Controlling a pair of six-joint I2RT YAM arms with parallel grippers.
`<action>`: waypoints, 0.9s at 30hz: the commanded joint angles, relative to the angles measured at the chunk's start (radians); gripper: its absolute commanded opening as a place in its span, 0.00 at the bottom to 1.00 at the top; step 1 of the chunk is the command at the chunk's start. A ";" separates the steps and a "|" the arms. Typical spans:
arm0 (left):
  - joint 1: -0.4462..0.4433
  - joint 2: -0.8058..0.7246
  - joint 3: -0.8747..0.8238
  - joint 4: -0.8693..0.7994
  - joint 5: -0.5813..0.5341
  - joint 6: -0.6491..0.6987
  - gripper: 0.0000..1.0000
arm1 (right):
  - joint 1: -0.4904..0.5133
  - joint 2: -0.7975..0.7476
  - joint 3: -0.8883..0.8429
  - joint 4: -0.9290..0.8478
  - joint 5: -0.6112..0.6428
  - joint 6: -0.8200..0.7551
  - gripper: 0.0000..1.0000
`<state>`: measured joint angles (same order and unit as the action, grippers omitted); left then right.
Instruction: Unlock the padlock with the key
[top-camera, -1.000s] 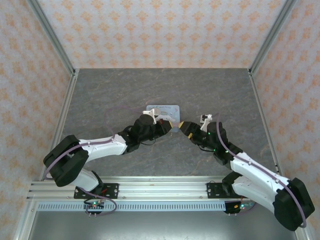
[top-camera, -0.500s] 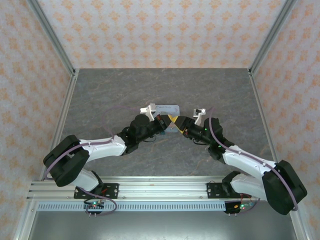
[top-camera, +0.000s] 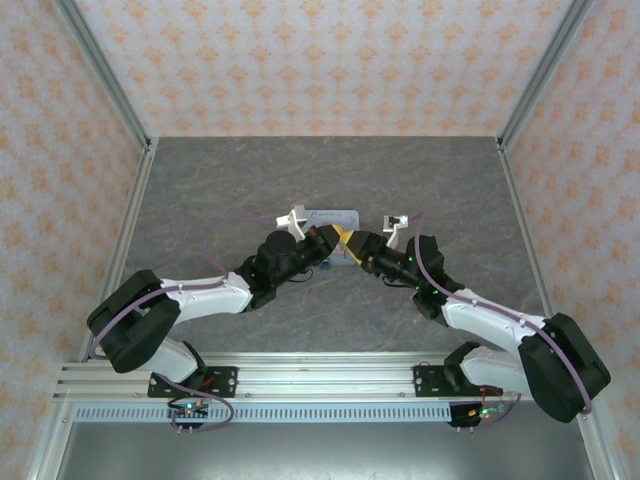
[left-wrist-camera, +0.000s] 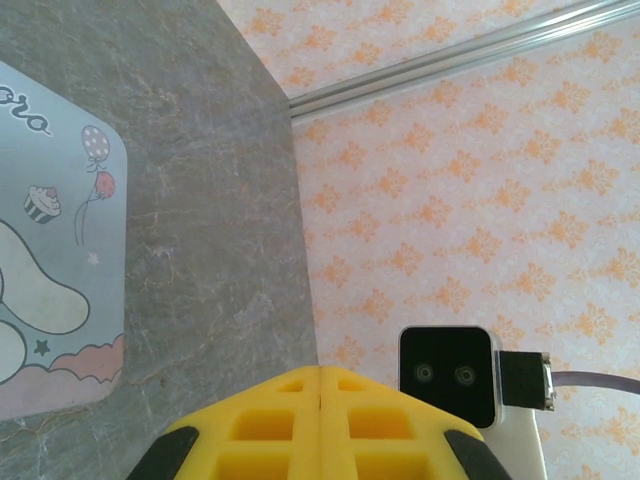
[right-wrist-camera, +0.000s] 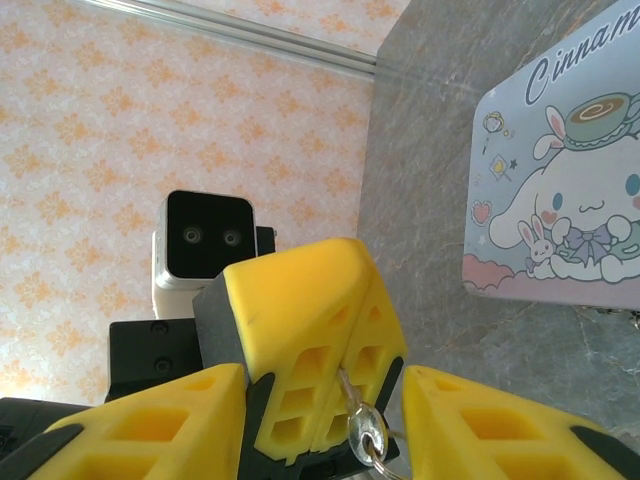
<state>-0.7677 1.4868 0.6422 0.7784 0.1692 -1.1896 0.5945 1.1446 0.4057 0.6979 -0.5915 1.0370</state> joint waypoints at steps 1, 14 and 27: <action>-0.001 0.013 -0.007 0.074 -0.041 -0.022 0.00 | 0.015 0.010 0.010 0.046 -0.013 0.001 0.43; -0.002 0.019 0.001 0.074 -0.050 -0.031 0.00 | 0.019 0.033 0.007 0.045 -0.012 0.005 0.32; -0.003 0.019 0.007 0.079 -0.054 -0.036 0.00 | 0.026 0.110 0.000 0.058 -0.007 0.003 0.32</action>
<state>-0.7647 1.5131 0.6346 0.7746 0.1173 -1.2152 0.6018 1.2304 0.4061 0.7696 -0.5835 1.0477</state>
